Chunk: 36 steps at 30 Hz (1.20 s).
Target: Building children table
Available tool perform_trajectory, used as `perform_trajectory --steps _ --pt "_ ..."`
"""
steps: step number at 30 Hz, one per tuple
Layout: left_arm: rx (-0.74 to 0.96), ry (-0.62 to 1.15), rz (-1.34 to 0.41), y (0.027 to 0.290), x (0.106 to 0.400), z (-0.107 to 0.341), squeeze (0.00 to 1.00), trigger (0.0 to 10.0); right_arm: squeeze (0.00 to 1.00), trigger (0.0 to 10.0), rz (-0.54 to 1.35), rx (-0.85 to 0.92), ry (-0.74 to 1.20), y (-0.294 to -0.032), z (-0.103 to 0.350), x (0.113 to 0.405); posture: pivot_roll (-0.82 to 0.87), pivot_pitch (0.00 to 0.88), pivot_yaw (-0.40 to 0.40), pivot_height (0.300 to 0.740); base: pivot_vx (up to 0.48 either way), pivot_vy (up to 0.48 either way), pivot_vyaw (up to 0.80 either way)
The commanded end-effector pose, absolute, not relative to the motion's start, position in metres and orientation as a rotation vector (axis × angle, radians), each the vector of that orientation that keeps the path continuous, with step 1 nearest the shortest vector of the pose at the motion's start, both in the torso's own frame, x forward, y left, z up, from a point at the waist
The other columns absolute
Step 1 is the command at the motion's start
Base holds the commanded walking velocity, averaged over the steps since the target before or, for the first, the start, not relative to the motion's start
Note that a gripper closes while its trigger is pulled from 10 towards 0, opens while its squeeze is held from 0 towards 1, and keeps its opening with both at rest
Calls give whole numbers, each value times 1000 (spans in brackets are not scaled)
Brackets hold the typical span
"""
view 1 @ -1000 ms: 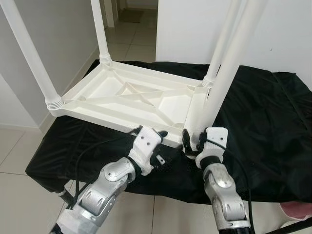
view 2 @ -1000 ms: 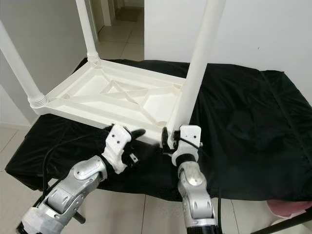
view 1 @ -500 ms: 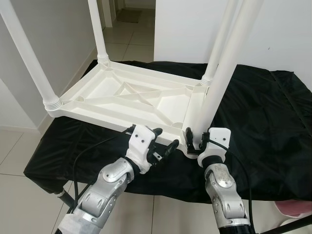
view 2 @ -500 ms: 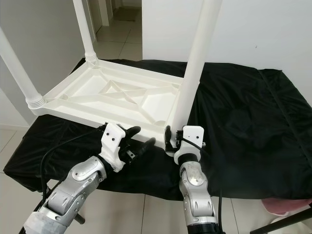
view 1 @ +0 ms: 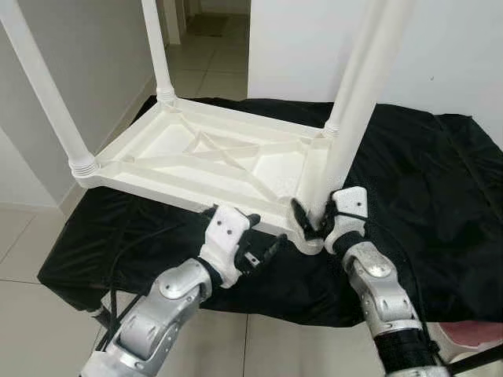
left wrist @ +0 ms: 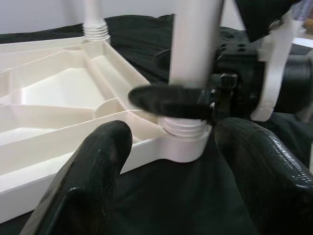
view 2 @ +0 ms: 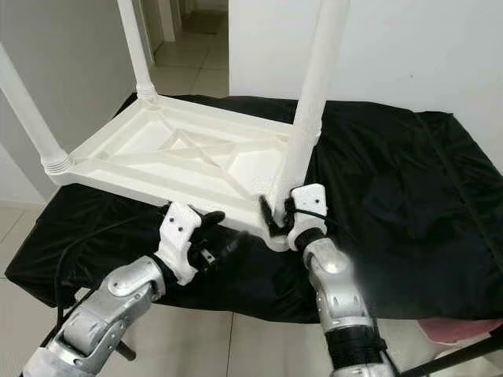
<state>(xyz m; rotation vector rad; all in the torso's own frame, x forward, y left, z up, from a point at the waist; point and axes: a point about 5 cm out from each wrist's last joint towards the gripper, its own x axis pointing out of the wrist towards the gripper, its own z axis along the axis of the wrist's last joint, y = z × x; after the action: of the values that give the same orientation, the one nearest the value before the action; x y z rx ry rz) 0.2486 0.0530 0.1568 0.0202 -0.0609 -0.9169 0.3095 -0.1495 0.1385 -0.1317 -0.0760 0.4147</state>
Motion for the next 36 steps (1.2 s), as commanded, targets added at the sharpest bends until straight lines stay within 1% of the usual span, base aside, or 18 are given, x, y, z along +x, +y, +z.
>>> perform_trajectory --steps 1,2,3,4,5,7,8,13,14,15,16,17,18,29,30,31,32,36 --pt "47 -70 -1043 49 242 157 0 10000 0 10000 489 -145 -69 -143 136 310 -24 9 -12 740 0 0 0" --pt "48 -67 -1052 48 241 157 0 10000 0 10000 505 -152 -70 -144 136 311 -24 9 -12 740 0 0 0" --pt "48 -63 -1067 48 240 157 0 10000 0 3373 515 -164 -68 -146 135 312 -16 6 -17 740 0 0 0" --pt "48 -63 -1067 48 240 157 0 10000 0 3373 515 -164 -68 -146 135 312 -16 6 -17 740 0 0 0" --pt "49 -59 -1082 47 238 157 0 10000 0 314 526 -168 -66 -148 135 313 -12 5 -20 740 0 0 0" --pt "49 -55 -1091 47 237 157 0 10000 0 314 532 -170 -64 -149 135 313 -12 5 -20 740 0 0 0" --pt "58 -47 -1094 47 237 157 0 10000 0 0 535 -174 -59 -151 134 314 -11 5 -20 740 0 0 0" --pt "101 -30 -1096 49 236 152 0 10000 0 0 526 -184 -44 -155 130 313 -11 6 -20 740 0 0 0" --pt "100 -26 -1094 49 236 151 0 10000 0 1176 516 -169 -38 -156 129 312 -12 7 -17 740 0 0 0" --pt "99 -21 -1091 49 236 150 0 10000 0 4039 503 -162 -35 -156 128 312 -13 9 -16 740 0 0 0" --pt "99 -21 -1091 49 236 150 0 10000 0 4039 503 -162 -35 -156 128 312 -13 9 -16 740 0 0 0" --pt "99 -18 -1091 48 235 149 0 10000 0 7529 495 -152 -32 -156 128 311 -15 10 -14 740 0 0 0" --pt "100 -17 -1091 48 235 148 0 10000 0 10000 478 -132 -32 -156 127 310 -18 14 -11 740 0 0 0" --pt "95 -10 -1100 48 233 149 0 10000 0 10000 291 -55 -43 -154 132 304 -25 23 -6 740 0 0 0" --pt "90 -6 -1104 48 232 148 0 10000 0 10000 176 -2 -43 -148 133 300 -26 23 -7 740 0 0 0" --pt "90 -6 -1104 48 232 148 0 10000 0 10000 176 -2 -43 -148 133 300 -26 23 -7 740 0 0 0" --pt "84 -3 -1109 46 230 148 0 10000 0 10000 38 26 -36 -143 133 294 -26 23 -7 740 0 0 0" --pt "85 -1 -1116 45 230 147 0 10000 0 10000 -66 30 -25 -139 130 290 -24 16 -8 740 0 0 0"
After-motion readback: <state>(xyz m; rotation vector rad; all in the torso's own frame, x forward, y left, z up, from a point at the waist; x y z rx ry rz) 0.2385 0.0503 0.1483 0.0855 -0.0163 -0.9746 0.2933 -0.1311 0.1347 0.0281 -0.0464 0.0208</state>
